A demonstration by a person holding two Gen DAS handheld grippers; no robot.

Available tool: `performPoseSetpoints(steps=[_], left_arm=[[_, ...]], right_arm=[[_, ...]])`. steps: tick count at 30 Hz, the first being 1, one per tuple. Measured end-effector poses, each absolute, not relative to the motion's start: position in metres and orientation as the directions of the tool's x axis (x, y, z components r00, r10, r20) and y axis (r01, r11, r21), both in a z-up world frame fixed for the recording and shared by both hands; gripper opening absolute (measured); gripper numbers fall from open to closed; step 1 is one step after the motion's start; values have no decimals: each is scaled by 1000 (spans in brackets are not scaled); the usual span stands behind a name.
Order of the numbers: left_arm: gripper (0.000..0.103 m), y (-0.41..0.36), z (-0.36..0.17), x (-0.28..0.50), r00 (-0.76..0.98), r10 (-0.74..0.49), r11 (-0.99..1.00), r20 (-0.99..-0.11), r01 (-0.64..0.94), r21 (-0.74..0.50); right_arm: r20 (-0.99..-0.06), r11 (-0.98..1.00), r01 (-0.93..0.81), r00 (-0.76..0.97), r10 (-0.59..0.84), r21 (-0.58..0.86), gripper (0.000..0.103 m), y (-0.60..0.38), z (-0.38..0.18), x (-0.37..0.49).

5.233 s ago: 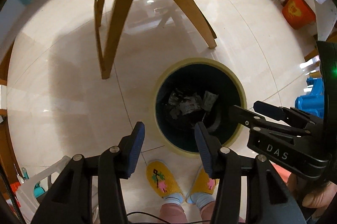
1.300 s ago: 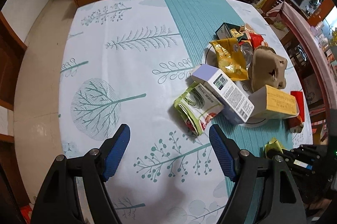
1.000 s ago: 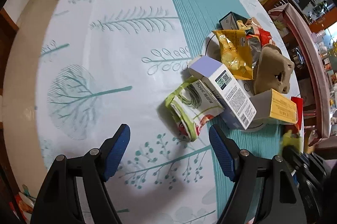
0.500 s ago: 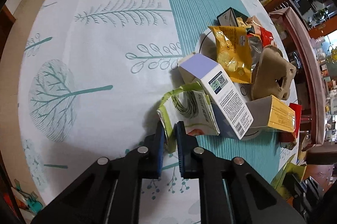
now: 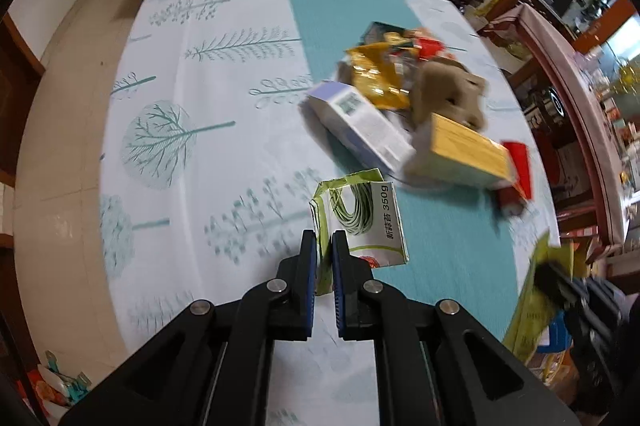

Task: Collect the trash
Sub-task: 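Lift both packets off the table and carry them over the black bin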

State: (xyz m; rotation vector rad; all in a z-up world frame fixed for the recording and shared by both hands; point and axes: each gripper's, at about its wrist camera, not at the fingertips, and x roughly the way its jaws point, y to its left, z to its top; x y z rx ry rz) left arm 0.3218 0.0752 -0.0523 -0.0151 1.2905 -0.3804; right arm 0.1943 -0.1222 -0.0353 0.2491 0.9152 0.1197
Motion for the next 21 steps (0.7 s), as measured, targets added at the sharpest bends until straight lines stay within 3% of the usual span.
performPoseSetpoints(steps=[10, 21], left_arm=[[5, 28, 13, 174, 324, -264, 948, -909, 262, -182], [5, -45, 16, 48, 277, -241, 941, -930, 301, -154]], right_arm=[[-704, 946, -121, 641, 306, 301, 2, -165, -20, 99], [-696, 929, -165, 623, 359, 331, 2, -227, -34, -9]])
